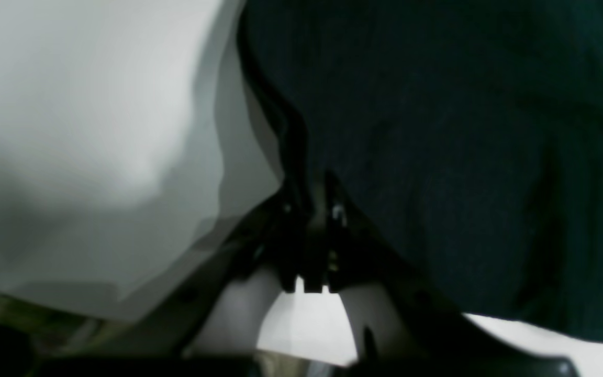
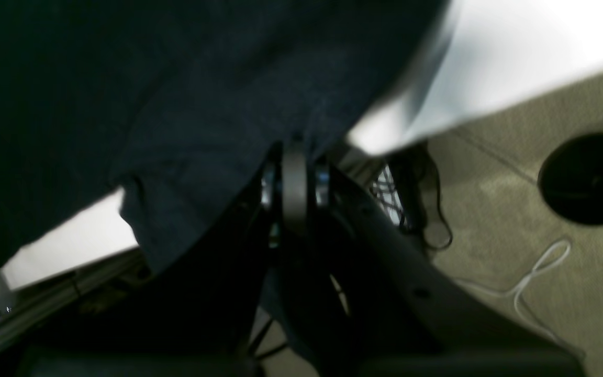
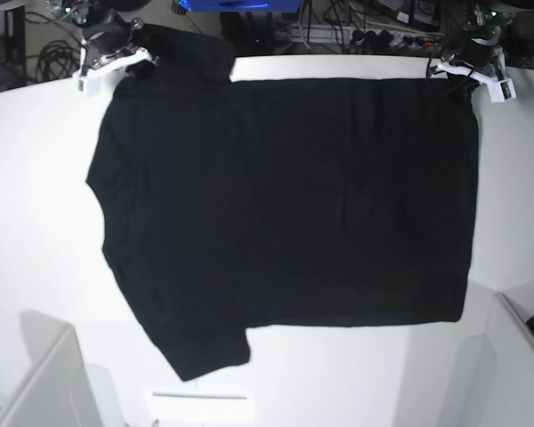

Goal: Fold the T-shirt properly
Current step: 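Lift the shoulder corners with both grippers and pull them apart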

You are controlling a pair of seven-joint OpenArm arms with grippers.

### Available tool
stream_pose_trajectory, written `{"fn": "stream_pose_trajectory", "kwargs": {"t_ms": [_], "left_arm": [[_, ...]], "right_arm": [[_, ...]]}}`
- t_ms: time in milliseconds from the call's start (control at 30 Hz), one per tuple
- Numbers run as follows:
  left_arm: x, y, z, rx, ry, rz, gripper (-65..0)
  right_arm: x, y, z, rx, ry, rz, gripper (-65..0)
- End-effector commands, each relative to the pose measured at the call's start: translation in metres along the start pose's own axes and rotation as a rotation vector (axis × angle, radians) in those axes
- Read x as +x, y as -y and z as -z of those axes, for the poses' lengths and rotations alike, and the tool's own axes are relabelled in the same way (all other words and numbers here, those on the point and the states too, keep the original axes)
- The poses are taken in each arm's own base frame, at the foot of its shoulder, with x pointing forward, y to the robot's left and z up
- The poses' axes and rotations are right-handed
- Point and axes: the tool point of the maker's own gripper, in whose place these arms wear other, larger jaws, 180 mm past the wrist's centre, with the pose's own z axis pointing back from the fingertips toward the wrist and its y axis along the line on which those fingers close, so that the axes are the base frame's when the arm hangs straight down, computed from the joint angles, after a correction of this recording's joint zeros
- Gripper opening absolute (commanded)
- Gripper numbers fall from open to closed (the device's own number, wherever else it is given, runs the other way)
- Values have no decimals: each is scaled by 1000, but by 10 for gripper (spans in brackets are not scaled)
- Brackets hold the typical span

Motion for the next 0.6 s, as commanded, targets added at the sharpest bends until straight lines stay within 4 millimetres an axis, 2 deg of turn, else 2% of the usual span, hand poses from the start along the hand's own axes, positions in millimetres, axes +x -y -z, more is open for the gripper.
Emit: {"fn": "stream_pose_trajectory", "kwargs": {"t_ms": [0,167,333,567], "left_arm": [[17,5,-4,-13,51,32,-650],[34,19,-7,-19,86,133,-650],[36,22,-6,-21,95,129,-650],[47,25,-1,-25,126,123,-650]], "right_arm": [[6,-3,-3,15,20,-6,-650],[17,-11,-3,33,47,-19,-650],[41,-31,-7,78,114,-50,-650],[63,-44,-3,109,165,-63,-650]]}}
